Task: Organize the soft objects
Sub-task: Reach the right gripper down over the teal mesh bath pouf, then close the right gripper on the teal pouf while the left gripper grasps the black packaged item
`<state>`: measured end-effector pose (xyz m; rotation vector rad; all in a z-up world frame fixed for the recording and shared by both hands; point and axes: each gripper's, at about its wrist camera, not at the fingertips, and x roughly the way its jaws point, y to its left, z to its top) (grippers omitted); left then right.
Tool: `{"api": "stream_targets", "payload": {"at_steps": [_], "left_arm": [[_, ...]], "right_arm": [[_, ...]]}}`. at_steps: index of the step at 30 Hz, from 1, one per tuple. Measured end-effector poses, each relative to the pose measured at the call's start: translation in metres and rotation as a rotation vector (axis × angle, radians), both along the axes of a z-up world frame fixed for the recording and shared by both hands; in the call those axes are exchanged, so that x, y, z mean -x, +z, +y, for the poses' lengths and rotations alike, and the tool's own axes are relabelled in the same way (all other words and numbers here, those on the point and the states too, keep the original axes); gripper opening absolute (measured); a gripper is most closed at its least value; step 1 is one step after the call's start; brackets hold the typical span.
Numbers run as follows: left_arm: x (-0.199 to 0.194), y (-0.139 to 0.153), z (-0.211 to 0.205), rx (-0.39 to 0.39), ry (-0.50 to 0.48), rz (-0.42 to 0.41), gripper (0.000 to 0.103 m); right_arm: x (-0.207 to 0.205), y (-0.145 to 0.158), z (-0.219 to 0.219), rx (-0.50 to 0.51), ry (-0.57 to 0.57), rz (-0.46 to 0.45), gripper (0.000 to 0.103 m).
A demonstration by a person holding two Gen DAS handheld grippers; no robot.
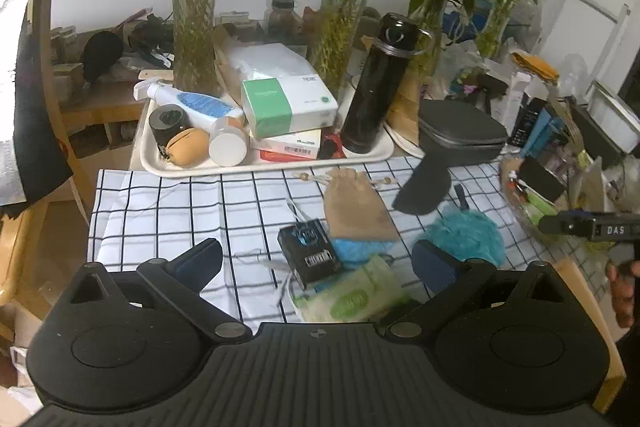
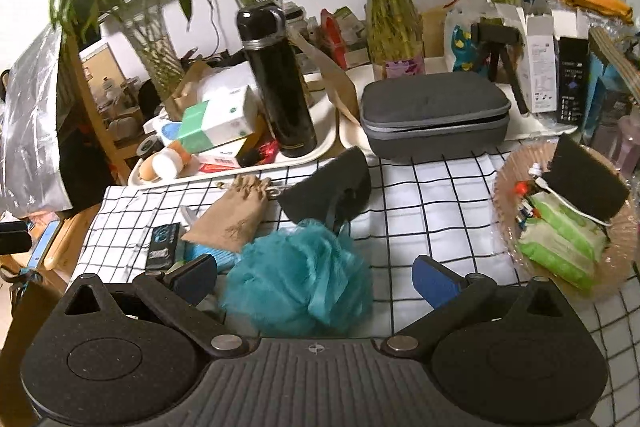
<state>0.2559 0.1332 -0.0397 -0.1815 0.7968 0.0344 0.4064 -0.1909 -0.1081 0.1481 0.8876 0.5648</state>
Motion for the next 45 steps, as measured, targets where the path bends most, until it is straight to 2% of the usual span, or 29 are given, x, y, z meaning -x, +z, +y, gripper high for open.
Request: {"api": "stream_targets", "payload": {"at_steps": [4, 9, 16, 19, 24, 30, 35, 36, 37, 38, 39, 42, 45], "left_arm": [[-0.019, -0.011, 0.008, -0.008, -0.003, 0.005, 0.103], [-0.045, -0.035, 0.02, -0.016, -0.004, 0.018, 0.103], [-0.064, -0.07, 0.054, 0.169, 0.056, 0.1, 0.103], [-0.073, -0.083, 0.057, 0.206, 0.046, 0.132, 0.103], [-0.092, -0.102, 0.055, 0.236, 0.021, 0.193, 0.103], [-0.107, -0.12, 0.046, 0.239, -0.018, 0.249, 0.103], [-0.117, -0.126, 0.032, 0.179, -0.063, 0.253, 0.102], [-0.119, -0.128, 0.029, 0.163, -0.069, 0.259, 0.1], [-0.121, -0.131, 0.028, 0.149, -0.074, 0.265, 0.09], [-0.122, -0.134, 0.027, 0.138, -0.076, 0.28, 0.086], [-0.123, -0.138, 0.026, 0.125, -0.075, 0.304, 0.082], [-0.12, -0.14, 0.025, 0.117, -0.084, 0.297, 0.078], [-0.118, -0.138, 0.02, 0.108, -0.117, 0.28, 0.058]], "right_arm": [[-0.021, -0.017, 0.004, -0.023, -0.009, 0.059, 0.103], [-0.044, -0.035, 0.012, -0.078, 0.041, 0.161, 0.103], [-0.068, -0.063, 0.035, -0.093, 0.121, 0.304, 0.103], [-0.074, -0.078, 0.048, -0.051, 0.145, 0.357, 0.103], [-0.076, -0.093, 0.066, 0.005, 0.184, 0.391, 0.103], [-0.074, -0.105, 0.074, 0.051, 0.207, 0.421, 0.103], [-0.071, -0.107, 0.076, 0.072, 0.221, 0.421, 0.103], [-0.071, -0.107, 0.077, 0.074, 0.223, 0.418, 0.103], [-0.07, -0.107, 0.077, 0.075, 0.223, 0.417, 0.102], [-0.071, -0.107, 0.078, 0.075, 0.223, 0.415, 0.102], [-0.07, -0.106, 0.077, 0.076, 0.223, 0.409, 0.1], [-0.069, -0.102, 0.078, 0.079, 0.231, 0.387, 0.095], [-0.066, -0.098, 0.08, 0.086, 0.245, 0.363, 0.089]]}}
